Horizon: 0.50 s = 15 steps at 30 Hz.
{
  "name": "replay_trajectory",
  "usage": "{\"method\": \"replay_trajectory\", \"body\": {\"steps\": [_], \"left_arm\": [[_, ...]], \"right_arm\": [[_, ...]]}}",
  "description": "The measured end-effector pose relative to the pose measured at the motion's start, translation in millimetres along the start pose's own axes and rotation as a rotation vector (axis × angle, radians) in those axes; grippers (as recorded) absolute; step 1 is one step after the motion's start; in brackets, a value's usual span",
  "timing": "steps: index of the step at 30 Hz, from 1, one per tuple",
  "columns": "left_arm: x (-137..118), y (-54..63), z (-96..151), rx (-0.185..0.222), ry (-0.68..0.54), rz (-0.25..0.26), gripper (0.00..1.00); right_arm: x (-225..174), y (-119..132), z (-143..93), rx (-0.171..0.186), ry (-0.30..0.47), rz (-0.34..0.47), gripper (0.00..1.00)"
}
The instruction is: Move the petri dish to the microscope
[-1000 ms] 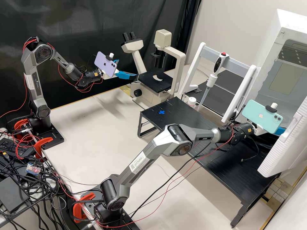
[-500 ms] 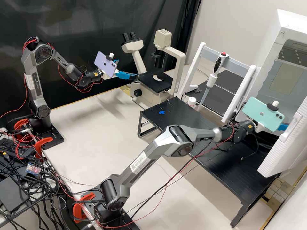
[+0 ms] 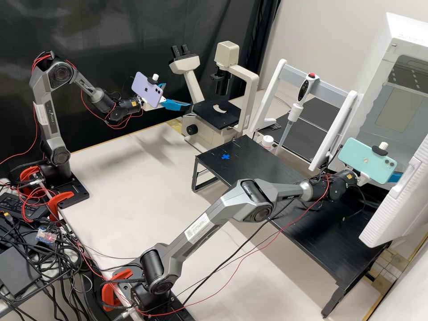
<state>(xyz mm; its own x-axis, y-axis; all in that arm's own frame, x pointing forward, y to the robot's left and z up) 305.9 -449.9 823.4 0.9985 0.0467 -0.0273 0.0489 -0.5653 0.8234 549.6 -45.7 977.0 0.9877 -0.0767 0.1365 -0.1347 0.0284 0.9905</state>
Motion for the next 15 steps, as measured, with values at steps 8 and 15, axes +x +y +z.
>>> {"method": "replay_trajectory", "body": {"steps": [8,15], "left_arm": [[0.0,0.0,0.0,0.0,0.0,0.0,1.0],[0.0,0.0,0.0,0.0,0.0,0.0,1.0]], "right_arm": [[-0.8,8.1,9.0,0.001,-0.019,0.013,0.0],[-1.0,8.7,9.6,0.002,-0.021,0.015,0.0]]}}
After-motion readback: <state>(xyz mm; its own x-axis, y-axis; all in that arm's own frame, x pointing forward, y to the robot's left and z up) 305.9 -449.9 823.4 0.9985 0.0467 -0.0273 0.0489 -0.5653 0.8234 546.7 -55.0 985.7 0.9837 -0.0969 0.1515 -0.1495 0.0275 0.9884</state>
